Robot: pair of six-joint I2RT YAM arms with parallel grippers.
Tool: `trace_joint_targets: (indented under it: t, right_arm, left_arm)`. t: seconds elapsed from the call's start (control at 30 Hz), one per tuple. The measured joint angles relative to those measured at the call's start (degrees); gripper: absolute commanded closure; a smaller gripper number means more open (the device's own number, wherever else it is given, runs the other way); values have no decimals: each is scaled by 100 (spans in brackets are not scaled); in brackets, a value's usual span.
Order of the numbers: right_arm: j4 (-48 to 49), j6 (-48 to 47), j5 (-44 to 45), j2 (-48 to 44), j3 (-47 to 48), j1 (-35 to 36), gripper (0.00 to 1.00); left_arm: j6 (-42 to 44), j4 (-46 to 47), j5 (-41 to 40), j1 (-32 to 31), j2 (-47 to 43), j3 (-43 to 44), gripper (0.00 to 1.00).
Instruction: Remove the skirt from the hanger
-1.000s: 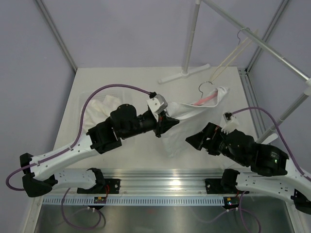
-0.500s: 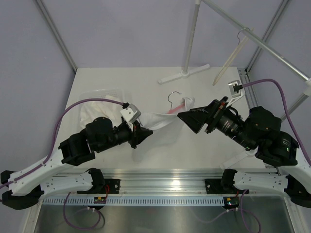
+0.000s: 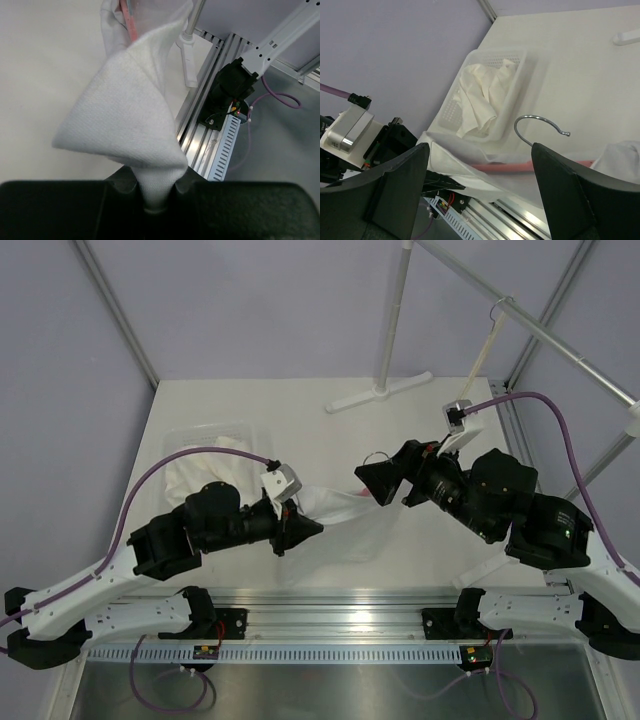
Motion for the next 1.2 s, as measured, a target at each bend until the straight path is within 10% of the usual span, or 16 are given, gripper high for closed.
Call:
trace_joint_targets:
  t: [0.83, 1.2]
  right_arm:
    - [-656, 629, -76, -232, -391, 0, 19]
    - [-879, 905, 105, 343, -455, 0, 45]
  left_arm:
    - [109, 0, 551, -4, -33, 15, 100]
    - [109, 4, 632, -7, -31, 164, 100]
